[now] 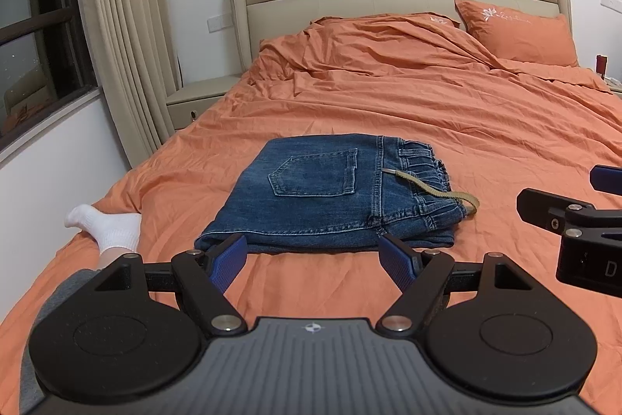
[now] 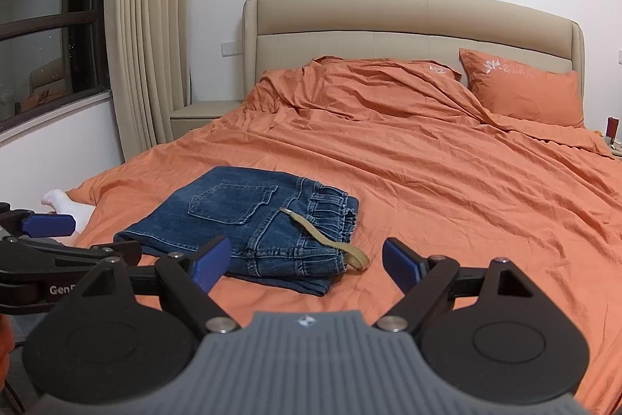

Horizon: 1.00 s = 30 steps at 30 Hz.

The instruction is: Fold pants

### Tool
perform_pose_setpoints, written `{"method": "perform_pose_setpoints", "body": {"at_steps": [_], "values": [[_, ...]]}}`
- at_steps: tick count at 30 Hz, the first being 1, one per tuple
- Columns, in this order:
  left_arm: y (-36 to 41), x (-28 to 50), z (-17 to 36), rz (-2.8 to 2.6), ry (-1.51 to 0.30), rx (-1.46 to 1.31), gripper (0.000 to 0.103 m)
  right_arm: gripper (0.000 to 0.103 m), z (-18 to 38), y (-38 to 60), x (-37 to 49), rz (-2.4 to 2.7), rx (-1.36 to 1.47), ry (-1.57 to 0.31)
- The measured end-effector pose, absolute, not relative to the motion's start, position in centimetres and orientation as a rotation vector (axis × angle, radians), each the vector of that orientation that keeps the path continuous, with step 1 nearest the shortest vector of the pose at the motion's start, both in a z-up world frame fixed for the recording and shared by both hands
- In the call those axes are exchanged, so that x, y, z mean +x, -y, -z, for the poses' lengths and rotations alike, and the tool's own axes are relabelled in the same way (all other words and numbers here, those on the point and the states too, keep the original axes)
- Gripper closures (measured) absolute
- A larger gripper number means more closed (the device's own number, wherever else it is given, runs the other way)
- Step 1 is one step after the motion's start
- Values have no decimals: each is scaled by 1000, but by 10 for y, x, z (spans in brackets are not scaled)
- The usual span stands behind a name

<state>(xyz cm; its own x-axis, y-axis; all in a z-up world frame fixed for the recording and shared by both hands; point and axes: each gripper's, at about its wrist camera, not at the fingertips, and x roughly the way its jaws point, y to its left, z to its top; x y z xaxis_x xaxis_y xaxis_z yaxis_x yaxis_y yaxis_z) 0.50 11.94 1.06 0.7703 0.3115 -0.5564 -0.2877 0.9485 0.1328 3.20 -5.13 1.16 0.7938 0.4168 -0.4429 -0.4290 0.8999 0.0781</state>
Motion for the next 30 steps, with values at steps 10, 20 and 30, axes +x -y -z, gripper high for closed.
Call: {"method": "perform_pose_setpoints", "body": {"at_steps": [10, 20, 30], "values": [[-122, 5, -13, -322, -599, 41, 13, 21, -11, 50, 32, -455, -29, -470], [-123, 7, -18, -307, -585, 49, 13, 21, -11, 52, 30, -455, -29, -466], [-124, 7, -19, -295, -575, 60, 13, 21, -12, 52, 30, -454, -29, -467]]}}
